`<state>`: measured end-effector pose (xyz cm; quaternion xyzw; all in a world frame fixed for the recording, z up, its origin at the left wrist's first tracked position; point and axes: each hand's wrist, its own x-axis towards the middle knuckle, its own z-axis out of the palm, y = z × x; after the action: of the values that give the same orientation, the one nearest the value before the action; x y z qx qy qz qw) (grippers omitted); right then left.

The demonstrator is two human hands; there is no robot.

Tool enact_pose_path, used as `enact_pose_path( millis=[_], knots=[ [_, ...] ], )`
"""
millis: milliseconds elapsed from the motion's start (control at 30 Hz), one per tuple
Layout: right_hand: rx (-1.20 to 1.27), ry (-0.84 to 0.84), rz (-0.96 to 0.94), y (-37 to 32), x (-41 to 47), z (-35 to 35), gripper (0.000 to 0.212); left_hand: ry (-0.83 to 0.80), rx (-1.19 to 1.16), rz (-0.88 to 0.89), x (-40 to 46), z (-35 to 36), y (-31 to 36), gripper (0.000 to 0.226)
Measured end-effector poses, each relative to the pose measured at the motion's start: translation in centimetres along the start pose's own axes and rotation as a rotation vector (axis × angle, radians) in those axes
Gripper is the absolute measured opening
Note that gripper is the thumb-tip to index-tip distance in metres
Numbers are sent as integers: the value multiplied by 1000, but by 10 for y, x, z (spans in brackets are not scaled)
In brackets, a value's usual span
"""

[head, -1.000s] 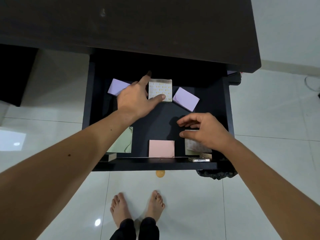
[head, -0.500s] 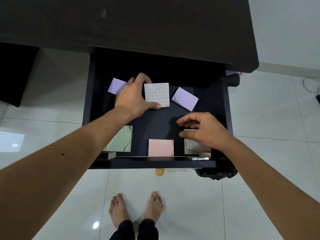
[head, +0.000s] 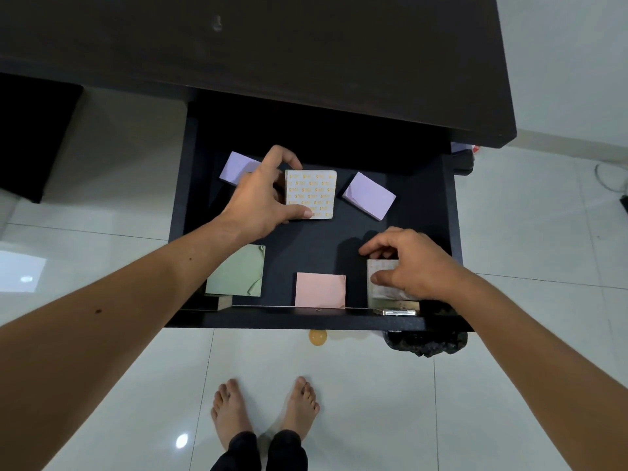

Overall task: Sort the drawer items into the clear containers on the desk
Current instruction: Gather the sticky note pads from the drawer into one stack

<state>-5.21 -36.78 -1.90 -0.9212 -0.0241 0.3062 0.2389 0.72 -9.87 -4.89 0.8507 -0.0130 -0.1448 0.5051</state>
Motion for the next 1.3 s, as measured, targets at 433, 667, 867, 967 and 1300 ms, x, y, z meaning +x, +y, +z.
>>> enact_pose_path(
  millis=[433,667,867,967,1300],
  knots=[
    [-15,-91,-72,-2,-3,-5,23,-80,-337,-48,-17,-10,0,63],
    [454,-10,-224,-26,0,-39,40,-153,-347,-27,-25,-10,0,65],
    [606,-1,-238,-41,19,-34,52,-256,-389,-27,-36,-10,-4,77],
    [636,102,-212,-45,27,-27,35,-314,-384,-7,-40,-12,-2,83],
    [674,293,-235,-58,38,-8,46,-275,-379,48,-42,-13,1,94]
  ],
)
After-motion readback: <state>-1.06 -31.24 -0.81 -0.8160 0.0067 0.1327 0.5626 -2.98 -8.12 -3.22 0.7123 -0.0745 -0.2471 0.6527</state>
